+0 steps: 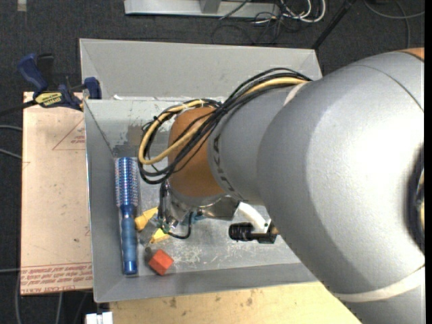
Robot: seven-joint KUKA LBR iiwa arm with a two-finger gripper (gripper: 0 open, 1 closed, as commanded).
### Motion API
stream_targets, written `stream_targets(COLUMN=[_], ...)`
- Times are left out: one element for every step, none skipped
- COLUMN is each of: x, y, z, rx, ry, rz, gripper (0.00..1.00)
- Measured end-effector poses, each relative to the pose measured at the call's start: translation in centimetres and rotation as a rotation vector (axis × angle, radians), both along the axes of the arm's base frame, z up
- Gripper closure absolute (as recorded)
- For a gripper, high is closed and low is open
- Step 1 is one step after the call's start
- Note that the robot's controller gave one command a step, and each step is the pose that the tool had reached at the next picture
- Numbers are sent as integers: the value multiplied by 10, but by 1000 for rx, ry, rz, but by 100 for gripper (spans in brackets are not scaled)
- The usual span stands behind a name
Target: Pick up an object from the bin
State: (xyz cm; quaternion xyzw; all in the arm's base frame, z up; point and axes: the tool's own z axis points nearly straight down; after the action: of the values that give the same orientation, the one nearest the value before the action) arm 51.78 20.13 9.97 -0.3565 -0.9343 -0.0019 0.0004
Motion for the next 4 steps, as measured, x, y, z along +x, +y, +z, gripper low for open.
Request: stream_targets(x=[16,17,90,104], y=[-9,-9,-16,-26], z=[-32,-28,-20,95], rx=[-5,-3,-3,-1], ry=[2,-1,-5,-10], rz=[-15,-14,-18,-38], gripper=[0,100,100,100])
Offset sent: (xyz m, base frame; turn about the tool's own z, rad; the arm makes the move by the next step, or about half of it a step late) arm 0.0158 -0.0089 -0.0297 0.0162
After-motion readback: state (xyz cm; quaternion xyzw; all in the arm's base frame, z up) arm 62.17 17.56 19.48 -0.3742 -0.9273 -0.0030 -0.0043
